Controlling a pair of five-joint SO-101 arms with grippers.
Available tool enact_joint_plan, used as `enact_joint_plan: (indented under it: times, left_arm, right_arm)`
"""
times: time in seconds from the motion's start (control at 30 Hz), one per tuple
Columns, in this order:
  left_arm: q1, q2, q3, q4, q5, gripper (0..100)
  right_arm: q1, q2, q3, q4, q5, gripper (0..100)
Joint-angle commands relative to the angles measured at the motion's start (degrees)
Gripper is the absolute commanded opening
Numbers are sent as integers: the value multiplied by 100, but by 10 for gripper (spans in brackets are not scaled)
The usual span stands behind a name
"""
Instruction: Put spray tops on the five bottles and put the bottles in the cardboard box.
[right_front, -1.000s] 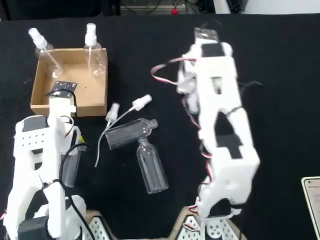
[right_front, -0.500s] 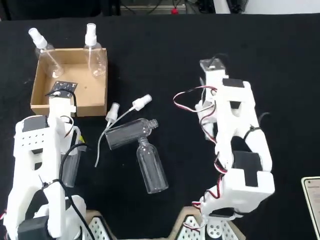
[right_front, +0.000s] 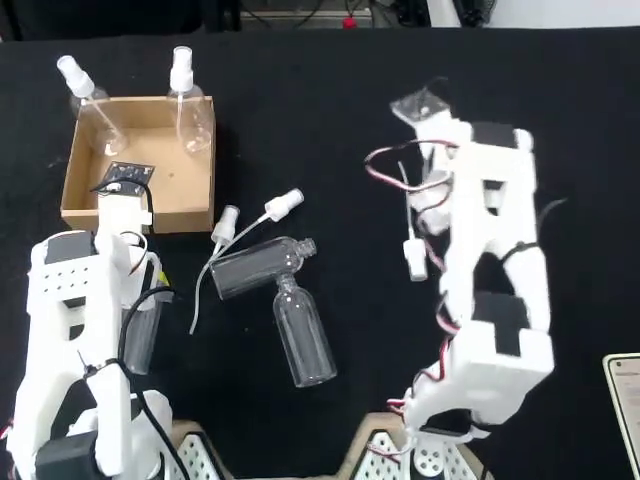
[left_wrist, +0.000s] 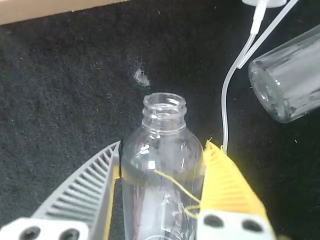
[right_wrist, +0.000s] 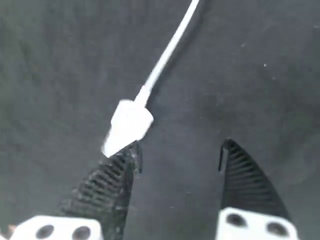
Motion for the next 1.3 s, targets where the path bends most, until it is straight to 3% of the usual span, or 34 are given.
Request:
enact_joint_plan:
  times: [0.0, 0.17, 0.4, 0.57, 0.67, 0.83, 0.9, 0.97, 1.13, 1.27]
  left_arm:
    - [-48, -185, -57, -97, 18, 65]
    - [-48, -185, -57, -97, 18, 65]
    - [-48, -185, -57, -97, 18, 65]
    - [-40, -185, -57, -97, 18, 65]
    - [-40, -185, -57, -97, 18, 65]
    - [-40, -185, -57, -97, 18, 65]
    - [-40, -185, -57, -97, 18, 65]
    - [-40, -185, -57, -97, 18, 65]
    - [-40, -185, -57, -97, 18, 65]
    - [-13, -185, -57, -105, 18, 65]
  right_arm:
    - [422, 426, -84, -378, 1881, 191]
    - [369, 945, -4, -571, 2084, 203]
    - [-853, 708, -4, -457, 35, 232]
    - [-1319, 620, -40, -677, -431, 232]
    - [-1345, 479, -92, -747, -18, 232]
    - [-1213, 365, -119, -422, 2048, 229]
    - [-1301, 356, -189, -44, 1925, 227]
    - [-1433, 286, -365, 264, 1240, 227]
    - [-1451, 119, -637, 932, -2013, 231]
    - [-1538, 84, -215, 1055, -3086, 284]
